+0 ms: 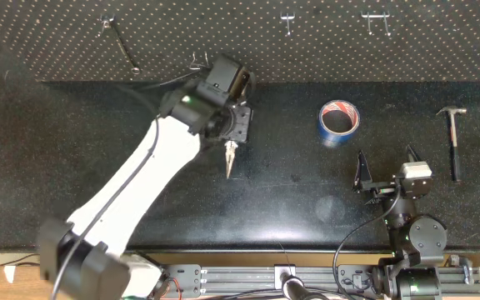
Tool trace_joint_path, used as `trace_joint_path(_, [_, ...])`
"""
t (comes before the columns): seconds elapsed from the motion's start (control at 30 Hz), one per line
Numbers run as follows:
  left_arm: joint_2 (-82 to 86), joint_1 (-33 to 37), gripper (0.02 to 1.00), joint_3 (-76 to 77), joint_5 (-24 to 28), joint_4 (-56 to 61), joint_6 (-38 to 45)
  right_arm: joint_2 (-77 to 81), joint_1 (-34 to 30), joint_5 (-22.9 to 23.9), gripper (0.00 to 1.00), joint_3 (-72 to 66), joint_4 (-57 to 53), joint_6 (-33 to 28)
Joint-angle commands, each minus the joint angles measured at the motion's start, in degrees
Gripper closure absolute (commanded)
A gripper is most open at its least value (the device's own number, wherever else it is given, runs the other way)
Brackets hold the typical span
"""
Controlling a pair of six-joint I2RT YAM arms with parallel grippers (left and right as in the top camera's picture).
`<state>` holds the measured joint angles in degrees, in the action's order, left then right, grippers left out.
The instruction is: Place Tools Onto Pegboard
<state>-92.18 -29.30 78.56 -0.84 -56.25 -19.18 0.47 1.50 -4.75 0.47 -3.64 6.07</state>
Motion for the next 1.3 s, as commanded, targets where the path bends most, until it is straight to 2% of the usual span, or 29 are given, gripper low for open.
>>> trace_joint_path(0.03, [10.8,0.0,0.991,0.8,0.2,-2.1,0.2,-0.4,-0.2,-0.2,0.042,-0.2,-0.2,-0.8])
trace_joint_path(0.13, [14.7,0.0,0.993,0.8,0.0,-1.2,0.2,-0.4,-0.2,-0.2,0.042,-0.2,-0.2,-0.8])
trace_joint_path(0.23, [15.6,0.0,0.993,0.8,0.0,8.5,0.0,-0.4,-0.2,-0.2,0.042,-0.2,-0.2,-0.8])
trace_joint_path(0.3, [15.6,0.1,0.991,0.8,-2.0,13.6,0.0,-0.4,-0.2,-0.2,0.042,-0.2,-0.2,-0.8])
trace_joint_path(0.37, [15.8,0.1,0.993,0.7,-3.8,13.5,0.0,-0.4,-0.2,-0.2,0.042,-0.2,-0.2,-0.8])
trace_joint_path(0.47, [20.4,3.0,0.993,-0.9,-3.9,13.5,0.0,-0.4,-0.2,-0.2,0.042,-0.2,-0.2,-0.8])
trace_joint_path(0.53, [28.3,6.4,0.993,-8.7,-3.8,16.7,0.0,-0.4,-0.2,-0.2,0.042,-0.2,-0.2,-0.8])
trace_joint_path(0.6, [33.9,11.0,0.993,-19.9,-3.0,27.9,0.0,-0.4,-0.2,-0.2,0.042,-0.2,-0.2,-0.8])
trace_joint_path(0.7, [26.8,16.3,0.991,-24.8,-3.7,45.5,0.9,-0.4,-0.2,-0.2,0.042,-0.2,-0.2,-0.8])
trace_joint_path(0.8, [15.1,17.7,0.991,-24.8,-3.7,68.1,10.4,-0.4,-0.2,-0.2,0.042,-0.2,-0.2,-0.8])
trace_joint_path(0.93, [7.2,17.7,0.993,-24.8,-3.4,84.4,13.0,-0.4,-0.2,-0.2,0.042,-0.2,-0.2,-0.8])
trace_joint_path(1.0, [4.5,17.7,0.993,-24.8,-3.0,88.4,15.1,-0.3,-0.2,-0.2,0.042,-0.2,-0.2,-0.8])
trace_joint_path(1.3, [-2.7,17.6,0.972,-24.8,-3.0,88.0,15.2,-0.4,-0.2,-0.2,0.042,-0.2,-0.2,-0.8])
